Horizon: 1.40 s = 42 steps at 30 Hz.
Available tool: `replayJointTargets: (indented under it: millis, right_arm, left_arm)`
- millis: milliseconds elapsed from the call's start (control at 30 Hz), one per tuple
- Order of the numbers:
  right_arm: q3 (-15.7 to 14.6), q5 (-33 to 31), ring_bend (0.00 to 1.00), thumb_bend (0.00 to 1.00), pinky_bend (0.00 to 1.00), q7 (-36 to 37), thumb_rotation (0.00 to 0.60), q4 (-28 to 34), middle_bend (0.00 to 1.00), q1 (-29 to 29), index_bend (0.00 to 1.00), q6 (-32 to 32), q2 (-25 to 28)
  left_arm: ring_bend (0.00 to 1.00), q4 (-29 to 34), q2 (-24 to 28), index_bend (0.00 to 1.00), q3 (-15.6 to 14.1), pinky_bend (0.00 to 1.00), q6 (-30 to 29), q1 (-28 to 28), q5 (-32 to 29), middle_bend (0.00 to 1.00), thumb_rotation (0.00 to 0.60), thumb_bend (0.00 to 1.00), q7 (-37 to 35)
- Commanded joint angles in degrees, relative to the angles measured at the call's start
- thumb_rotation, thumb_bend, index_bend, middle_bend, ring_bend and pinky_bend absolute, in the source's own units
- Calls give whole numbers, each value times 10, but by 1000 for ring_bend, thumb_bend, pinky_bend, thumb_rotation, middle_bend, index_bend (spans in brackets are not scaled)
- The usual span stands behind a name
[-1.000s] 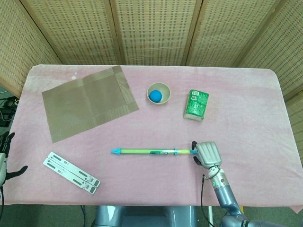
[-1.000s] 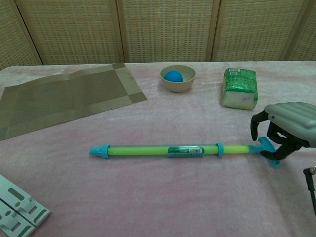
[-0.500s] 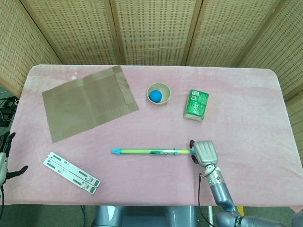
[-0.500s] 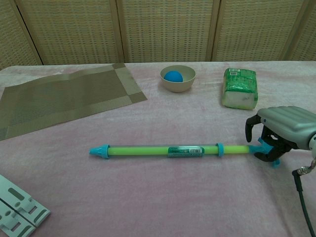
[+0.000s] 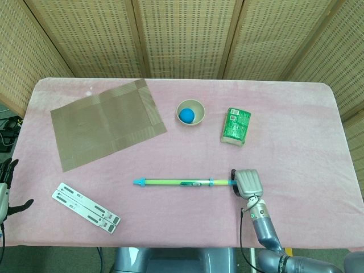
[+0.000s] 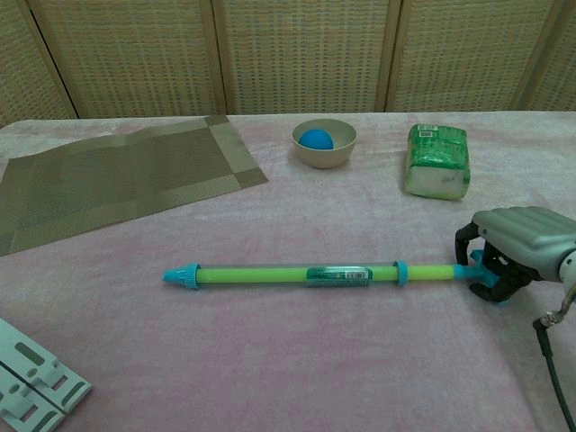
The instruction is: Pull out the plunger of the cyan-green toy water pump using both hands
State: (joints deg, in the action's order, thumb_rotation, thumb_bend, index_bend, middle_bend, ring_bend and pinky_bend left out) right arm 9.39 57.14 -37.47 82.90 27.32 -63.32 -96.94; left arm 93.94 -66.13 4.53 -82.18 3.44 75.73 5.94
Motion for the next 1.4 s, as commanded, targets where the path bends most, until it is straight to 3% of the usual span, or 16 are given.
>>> replayJointTargets:
  millis: [33, 367, 933, 1167, 1300, 1400]
  right_arm:
    - [-2, -2, 1000, 535, 716, 3, 600, -7, 1000, 0, 586, -1, -4]
    - [-1, 24, 1000, 587, 716, 24, 600, -11, 1000, -1, 817, -28, -9]
    - [48, -21, 1000, 606, 721, -61, 600, 74, 1000, 30, 846, -64, 31]
    - [66, -47, 1000, 606, 721, -68, 600, 89, 1000, 45, 847, -63, 48]
    - [74, -56, 1000, 606, 721, -66, 600, 92, 1000, 51, 847, -60, 55]
    - [79, -63, 1000, 606, 721, -66, 600, 95, 1000, 58, 847, -57, 62]
  left_arm:
    - [0, 0, 0, 0, 0, 0, 0, 0, 0, 0, 600, 0, 0]
    - [0, -1, -2, 1, -1, 0, 4, 2, -1, 0, 600, 0, 4]
    - [0, -6, -5, 184, 9, 0, 23, 13, -24, 0, 600, 48, 6]
    - [0, 18, 9, 294, 41, 0, 45, 46, -45, 0, 600, 149, 30]
    - [0, 26, 18, 356, 61, 0, 56, 68, -58, 105, 600, 159, 54]
    - [0, 27, 21, 465, 78, 0, 76, 91, -84, 110, 600, 170, 83]
